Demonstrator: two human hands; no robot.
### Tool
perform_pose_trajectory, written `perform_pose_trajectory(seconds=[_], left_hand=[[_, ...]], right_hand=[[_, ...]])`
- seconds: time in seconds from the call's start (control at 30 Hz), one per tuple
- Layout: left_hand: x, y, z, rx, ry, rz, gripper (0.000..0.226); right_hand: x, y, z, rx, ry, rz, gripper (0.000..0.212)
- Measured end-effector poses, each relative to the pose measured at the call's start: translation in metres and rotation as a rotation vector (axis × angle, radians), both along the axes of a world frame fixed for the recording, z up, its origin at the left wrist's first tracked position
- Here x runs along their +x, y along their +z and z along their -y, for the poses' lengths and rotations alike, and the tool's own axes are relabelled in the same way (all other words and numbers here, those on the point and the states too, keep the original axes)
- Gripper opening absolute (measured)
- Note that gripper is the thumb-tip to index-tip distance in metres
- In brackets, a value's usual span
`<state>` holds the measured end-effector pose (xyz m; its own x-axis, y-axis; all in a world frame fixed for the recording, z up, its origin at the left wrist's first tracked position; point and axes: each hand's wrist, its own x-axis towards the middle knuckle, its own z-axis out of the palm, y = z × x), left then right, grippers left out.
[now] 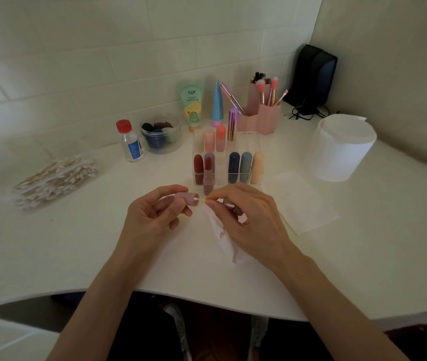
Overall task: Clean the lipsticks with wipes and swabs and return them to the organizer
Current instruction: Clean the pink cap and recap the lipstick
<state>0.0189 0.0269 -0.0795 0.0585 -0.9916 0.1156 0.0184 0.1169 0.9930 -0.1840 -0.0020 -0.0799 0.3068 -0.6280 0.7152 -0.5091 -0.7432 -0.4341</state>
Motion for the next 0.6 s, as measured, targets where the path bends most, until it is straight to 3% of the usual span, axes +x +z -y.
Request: perform_pose_trajectory(seconds=[0.3,0.6], left_hand=[[0.0024,-0.0007,-0.0009,0.016,0.001,-0.02,0.025],[0.0028,0.0008,-0.0024,0.033,0.039,-0.093,0.027]], right_hand=[[0.0014,0.0016,-0.0027,0.076,-0.105,-0.026,0.013],[0.0052,-0.0016,-0.0036,0.08,-0.03,-0.071,0.022]])
